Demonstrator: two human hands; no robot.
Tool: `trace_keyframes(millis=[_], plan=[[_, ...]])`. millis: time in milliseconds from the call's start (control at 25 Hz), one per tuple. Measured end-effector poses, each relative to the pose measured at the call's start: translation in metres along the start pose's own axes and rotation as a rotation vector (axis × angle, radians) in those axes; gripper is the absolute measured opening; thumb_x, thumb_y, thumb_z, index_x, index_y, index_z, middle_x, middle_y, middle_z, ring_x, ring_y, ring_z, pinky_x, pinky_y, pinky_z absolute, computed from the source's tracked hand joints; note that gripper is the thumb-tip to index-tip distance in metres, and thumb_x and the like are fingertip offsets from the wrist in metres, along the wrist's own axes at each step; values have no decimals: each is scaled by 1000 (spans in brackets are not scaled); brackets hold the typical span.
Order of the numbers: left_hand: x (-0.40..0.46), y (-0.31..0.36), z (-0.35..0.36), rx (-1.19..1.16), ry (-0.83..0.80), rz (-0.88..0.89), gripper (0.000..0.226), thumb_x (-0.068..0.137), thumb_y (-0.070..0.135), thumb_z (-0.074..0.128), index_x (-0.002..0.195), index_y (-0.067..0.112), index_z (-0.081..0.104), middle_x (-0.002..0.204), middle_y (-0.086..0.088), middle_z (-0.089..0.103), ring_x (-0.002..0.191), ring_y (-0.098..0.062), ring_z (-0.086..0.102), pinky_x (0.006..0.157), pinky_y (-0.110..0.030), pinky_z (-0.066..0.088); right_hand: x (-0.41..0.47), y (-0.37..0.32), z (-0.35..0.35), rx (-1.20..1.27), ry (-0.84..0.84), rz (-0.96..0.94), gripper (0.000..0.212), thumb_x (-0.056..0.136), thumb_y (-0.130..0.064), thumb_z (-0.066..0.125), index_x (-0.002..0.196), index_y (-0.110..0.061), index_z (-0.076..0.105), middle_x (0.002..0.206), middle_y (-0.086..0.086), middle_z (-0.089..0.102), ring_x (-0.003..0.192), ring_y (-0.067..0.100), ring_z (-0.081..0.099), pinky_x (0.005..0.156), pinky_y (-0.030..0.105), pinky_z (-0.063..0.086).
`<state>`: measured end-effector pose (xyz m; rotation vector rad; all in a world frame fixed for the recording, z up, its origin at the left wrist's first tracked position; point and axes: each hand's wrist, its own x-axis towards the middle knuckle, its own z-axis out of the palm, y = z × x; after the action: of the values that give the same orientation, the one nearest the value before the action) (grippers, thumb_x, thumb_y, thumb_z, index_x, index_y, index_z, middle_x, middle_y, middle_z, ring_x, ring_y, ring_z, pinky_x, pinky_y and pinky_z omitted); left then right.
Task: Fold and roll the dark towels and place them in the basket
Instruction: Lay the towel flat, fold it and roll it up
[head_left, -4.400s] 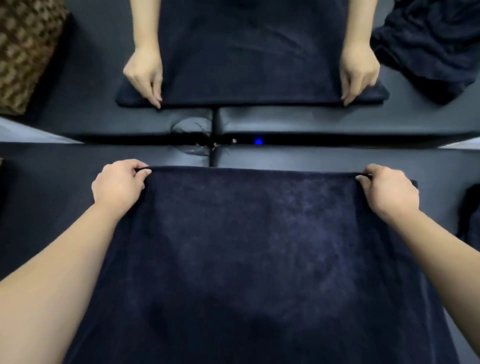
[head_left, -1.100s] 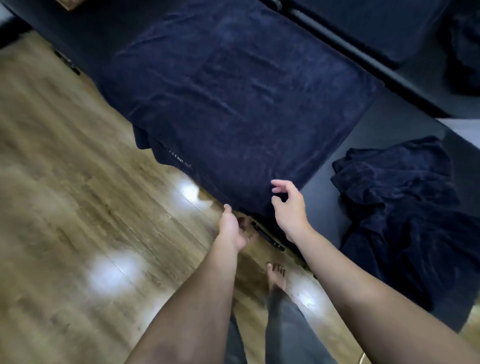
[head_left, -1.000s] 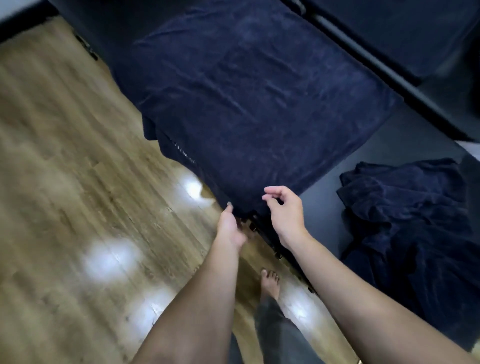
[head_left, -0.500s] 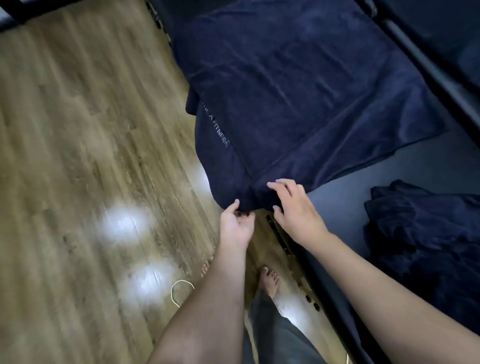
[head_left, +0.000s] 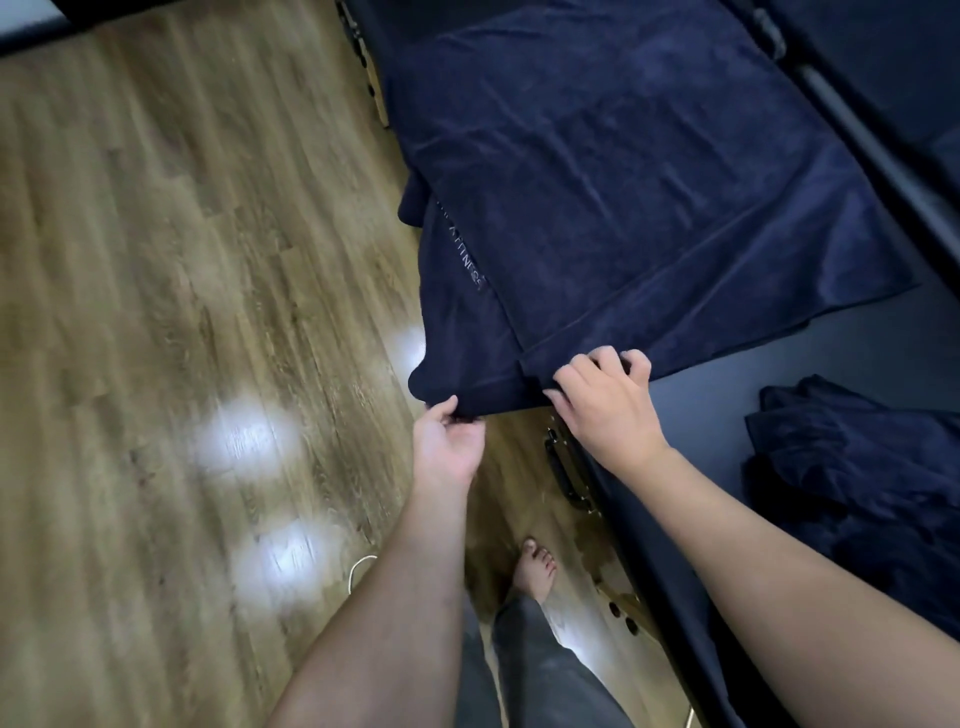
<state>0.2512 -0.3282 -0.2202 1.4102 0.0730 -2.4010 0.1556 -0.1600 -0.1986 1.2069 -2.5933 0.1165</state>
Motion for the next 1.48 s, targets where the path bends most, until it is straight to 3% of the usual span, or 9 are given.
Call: trace_keyframes(millis=[120, 200, 400, 560, 720, 920, 1080, 1240, 1480], plan=[[1, 17, 9, 59, -9, 34, 21, 98, 3, 49, 115, 6, 61, 108, -9, 71, 90, -21, 66, 70, -26, 48, 26, -17, -17, 237, -13, 151, 29, 102, -34, 45, 92, -11, 59, 85, 2, 61, 75, 27, 54, 81, 44, 36], [-1, 29, 18, 109, -7, 81, 17, 103, 22, 54, 113, 10, 61, 101, -2, 69, 80, -14, 61, 64, -23, 43, 33, -19, -20, 326, -34, 169, 29, 103, -31, 44, 94, -7, 58, 85, 5, 60, 71, 30, 52, 74, 46, 43], [-14, 43, 27, 384, -84, 235, 13, 101, 20, 60, 112, 12, 61, 92, -1, 73, 88, -18, 68, 80, -33, 55, 30, -15, -18, 465, -185, 144, 25, 99, -23, 63, 110, -1, 59, 98, 12, 63, 86, 37, 58, 83, 52, 48], [-37, 23, 33, 573, -189, 215, 12, 96, 16, 67, 105, 8, 64, 93, -9, 72, 90, -24, 68, 94, -45, 56, 82, -31, -48, 626, 97, 277, 22, 102, -21, 56, 102, -1, 61, 94, 12, 63, 86, 35, 60, 80, 46, 49], [-62, 5, 54, 561, -357, 170, 11, 100, 14, 60, 97, 7, 67, 82, -9, 72, 80, -22, 71, 81, -40, 59, 116, -56, -64, 655, 208, 216, 39, 103, -33, 48, 83, -3, 62, 76, 6, 60, 74, 26, 52, 69, 37, 42], [-75, 17, 56, 500, -342, 208, 13, 101, 15, 60, 97, 4, 67, 83, -12, 72, 80, -23, 73, 70, -33, 61, 83, -51, -49, 751, 81, 140, 44, 100, -39, 50, 128, -10, 66, 94, 5, 66, 84, 14, 52, 78, 25, 46], [-81, 15, 54, 449, -313, 193, 14, 100, 14, 61, 101, 2, 68, 87, -12, 74, 82, -21, 75, 69, -30, 61, 73, -53, -42, 633, 138, -18, 40, 103, -32, 50, 127, -4, 67, 118, 4, 70, 92, 26, 54, 87, 40, 50], [-85, 10, 58, 501, -309, 205, 10, 99, 14, 64, 99, 7, 69, 83, -6, 76, 77, -13, 74, 68, -25, 59, 66, -48, -43, 456, -49, -75, 52, 105, -37, 36, 147, -8, 48, 138, 3, 53, 99, 27, 46, 90, 43, 46], [-78, 4, 61, 613, -302, 208, 13, 98, 10, 63, 106, 2, 69, 93, -13, 76, 84, -20, 75, 70, -32, 60, 71, -42, -41, 496, -122, -77, 49, 104, -23, 47, 150, -9, 44, 138, 6, 49, 101, 27, 43, 93, 46, 46]])
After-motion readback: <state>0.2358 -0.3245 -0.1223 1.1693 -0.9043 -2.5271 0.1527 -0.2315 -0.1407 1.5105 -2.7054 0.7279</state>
